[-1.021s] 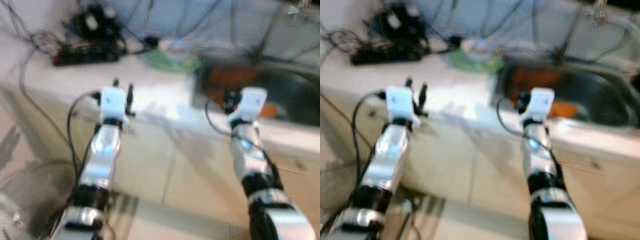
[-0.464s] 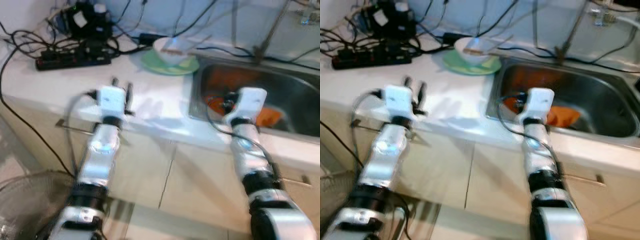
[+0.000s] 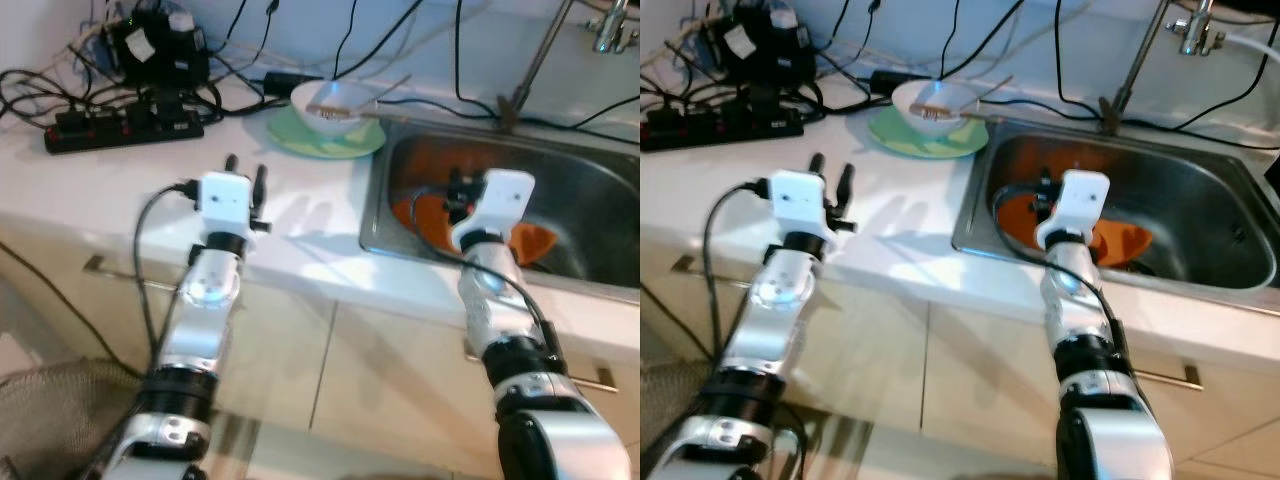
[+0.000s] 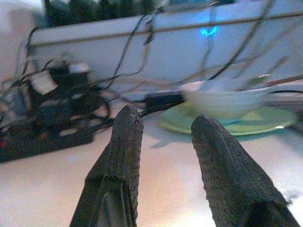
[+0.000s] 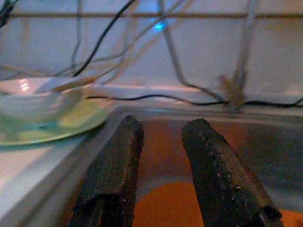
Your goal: Kitchen organization
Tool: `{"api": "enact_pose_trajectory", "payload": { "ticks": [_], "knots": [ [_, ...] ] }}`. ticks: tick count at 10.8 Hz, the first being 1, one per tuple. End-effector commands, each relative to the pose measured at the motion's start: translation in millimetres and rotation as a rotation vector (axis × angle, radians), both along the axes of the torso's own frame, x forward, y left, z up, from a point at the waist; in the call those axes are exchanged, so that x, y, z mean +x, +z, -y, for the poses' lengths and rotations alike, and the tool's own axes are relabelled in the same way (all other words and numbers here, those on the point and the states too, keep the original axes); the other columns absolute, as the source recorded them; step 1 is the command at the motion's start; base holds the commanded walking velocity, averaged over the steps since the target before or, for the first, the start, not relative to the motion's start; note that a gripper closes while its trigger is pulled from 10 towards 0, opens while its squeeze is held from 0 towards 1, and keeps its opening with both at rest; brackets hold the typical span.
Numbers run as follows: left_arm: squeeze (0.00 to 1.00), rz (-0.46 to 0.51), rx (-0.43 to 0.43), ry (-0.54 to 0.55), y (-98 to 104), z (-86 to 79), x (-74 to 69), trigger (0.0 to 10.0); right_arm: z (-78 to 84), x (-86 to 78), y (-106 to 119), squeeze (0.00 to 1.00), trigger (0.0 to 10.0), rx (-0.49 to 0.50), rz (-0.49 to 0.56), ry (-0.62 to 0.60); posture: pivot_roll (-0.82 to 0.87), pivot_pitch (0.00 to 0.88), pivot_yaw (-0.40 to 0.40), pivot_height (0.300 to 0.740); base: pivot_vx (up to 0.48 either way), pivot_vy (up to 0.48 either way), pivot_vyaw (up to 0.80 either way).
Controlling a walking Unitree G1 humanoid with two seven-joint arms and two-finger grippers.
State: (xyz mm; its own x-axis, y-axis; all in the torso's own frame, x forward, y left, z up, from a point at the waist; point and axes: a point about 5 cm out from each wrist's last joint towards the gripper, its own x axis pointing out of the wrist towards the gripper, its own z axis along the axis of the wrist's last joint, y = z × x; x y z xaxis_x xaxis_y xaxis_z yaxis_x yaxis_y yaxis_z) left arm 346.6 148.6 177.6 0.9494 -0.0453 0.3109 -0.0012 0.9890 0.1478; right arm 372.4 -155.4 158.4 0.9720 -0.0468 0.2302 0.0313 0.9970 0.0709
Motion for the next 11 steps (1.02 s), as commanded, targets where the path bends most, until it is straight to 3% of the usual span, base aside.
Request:
{"api": "enact_pose_trajectory", "payload": {
  "ticks": [1, 11],
  "knots": [
    [0.0, 0.001, -0.004, -0.017, 1.6, 4.5, 0.4, 10.0, 3.8, -0.8, -2.3, 0.0, 10.0, -0.011, -0.01, -0.006, 0.22, 0.057, -0.072, 0.725, 0.307, 0.0, 0.0],
    [0.0, 0.025, 0.008, -0.052, 9.0, 6.6, 1.0, 10.0, -7.4, 0.9, 4.5, 0.0, 10.0, -0.019, 0.02, 0.017, 0.22, 0.014, -0.063, 0.725, 0.307, 0.0, 0.0]
  ]
}}
